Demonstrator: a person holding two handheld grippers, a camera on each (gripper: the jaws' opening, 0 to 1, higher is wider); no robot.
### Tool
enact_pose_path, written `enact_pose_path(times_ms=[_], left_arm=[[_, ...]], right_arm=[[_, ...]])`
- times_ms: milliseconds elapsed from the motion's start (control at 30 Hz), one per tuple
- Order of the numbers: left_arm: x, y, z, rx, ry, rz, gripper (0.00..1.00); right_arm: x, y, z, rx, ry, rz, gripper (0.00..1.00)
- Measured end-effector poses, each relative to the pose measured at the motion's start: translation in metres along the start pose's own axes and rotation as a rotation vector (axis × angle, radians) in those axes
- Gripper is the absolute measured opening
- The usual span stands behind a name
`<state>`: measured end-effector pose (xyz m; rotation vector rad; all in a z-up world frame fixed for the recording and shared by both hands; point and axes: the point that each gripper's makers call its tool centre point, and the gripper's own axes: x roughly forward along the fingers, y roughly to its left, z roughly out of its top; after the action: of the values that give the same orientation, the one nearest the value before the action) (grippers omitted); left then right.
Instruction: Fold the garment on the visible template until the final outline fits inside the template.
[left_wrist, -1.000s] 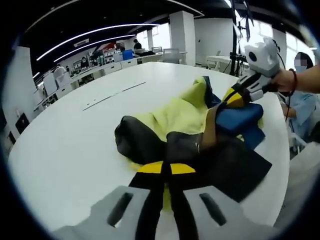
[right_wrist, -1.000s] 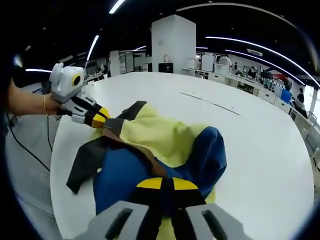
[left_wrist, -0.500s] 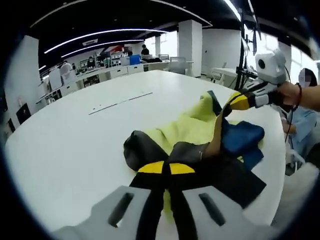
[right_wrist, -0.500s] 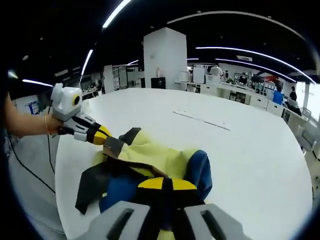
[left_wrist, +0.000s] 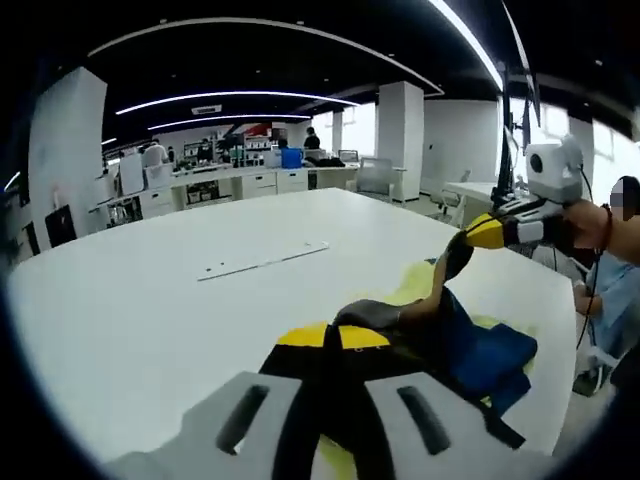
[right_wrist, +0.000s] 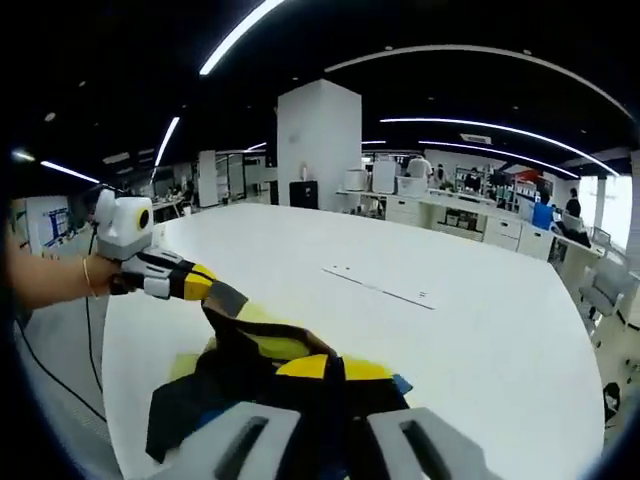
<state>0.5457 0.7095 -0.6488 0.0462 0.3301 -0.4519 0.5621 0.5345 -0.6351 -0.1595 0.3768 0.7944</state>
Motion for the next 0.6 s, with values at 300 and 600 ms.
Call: enact_pose_path(times_ms=[300, 600], left_arm=[[0.029, 0.018, 0.035, 0.019, -0.058, 0.075, 0.00], [0.069, 0.041, 0.043, 0.016, -0.047, 0.138, 0.00]], right_arm=[[0.022, -0.026, 0.025, 0.024, -0.040, -0.043, 0.00], [0.054, -0.065, 0.028, 0.120, -0.048, -0.077, 0.00]])
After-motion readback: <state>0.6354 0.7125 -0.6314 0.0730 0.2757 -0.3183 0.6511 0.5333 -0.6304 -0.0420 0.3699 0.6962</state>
